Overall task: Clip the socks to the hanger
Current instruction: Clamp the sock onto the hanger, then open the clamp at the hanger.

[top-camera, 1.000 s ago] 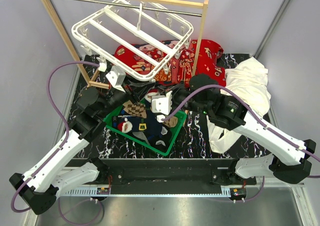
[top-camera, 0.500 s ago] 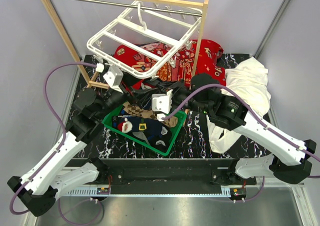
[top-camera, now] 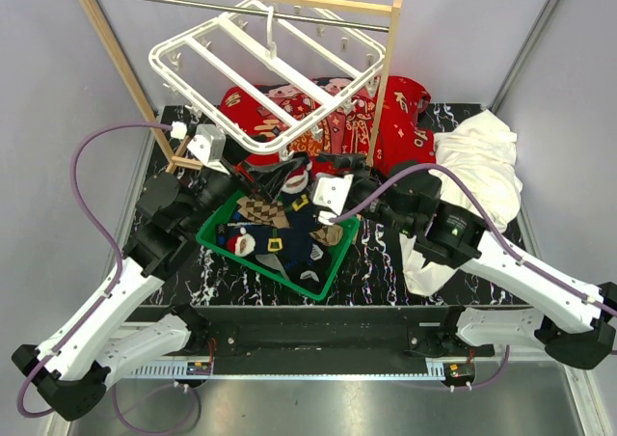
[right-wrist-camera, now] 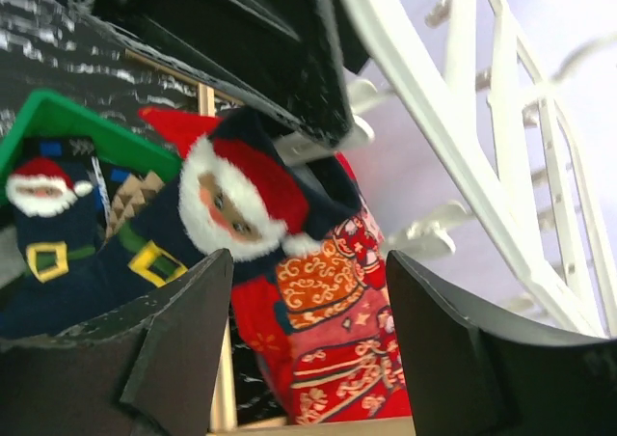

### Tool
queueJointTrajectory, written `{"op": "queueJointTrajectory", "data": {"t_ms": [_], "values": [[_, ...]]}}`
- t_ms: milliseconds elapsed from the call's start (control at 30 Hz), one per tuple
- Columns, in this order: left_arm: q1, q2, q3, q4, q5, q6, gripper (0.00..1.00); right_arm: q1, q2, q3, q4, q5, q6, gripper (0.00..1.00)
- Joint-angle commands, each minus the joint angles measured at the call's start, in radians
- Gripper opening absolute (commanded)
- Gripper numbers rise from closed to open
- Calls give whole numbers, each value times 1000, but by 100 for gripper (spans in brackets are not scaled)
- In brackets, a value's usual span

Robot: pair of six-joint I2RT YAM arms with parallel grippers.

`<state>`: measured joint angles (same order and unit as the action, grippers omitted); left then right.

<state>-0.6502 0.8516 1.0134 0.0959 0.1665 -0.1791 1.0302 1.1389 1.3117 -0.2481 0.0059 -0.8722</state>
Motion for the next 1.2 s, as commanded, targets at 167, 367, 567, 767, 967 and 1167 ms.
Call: {"op": "queueJointTrajectory", "data": {"t_ms": [167,367,567,767,967,1167], "values": [[-3,-40,19,2,-56,0,93,-41,-114,-230,470,63,298,73],[-3,-45,17,-9,-73,6,94,-88,-70,-311,717,115,371,69],[-3,-39,22,-9,-73,7,95,-136,-7,-345,920,134,404,67],[-3,-40,28,-21,-73,16,95,-173,48,-348,1006,48,453,66],[-3,-36,36,-25,-74,20,95,-196,96,-333,1038,9,483,64],[-3,-40,40,-30,-68,20,95,-217,116,-342,1049,-3,509,63]]}}
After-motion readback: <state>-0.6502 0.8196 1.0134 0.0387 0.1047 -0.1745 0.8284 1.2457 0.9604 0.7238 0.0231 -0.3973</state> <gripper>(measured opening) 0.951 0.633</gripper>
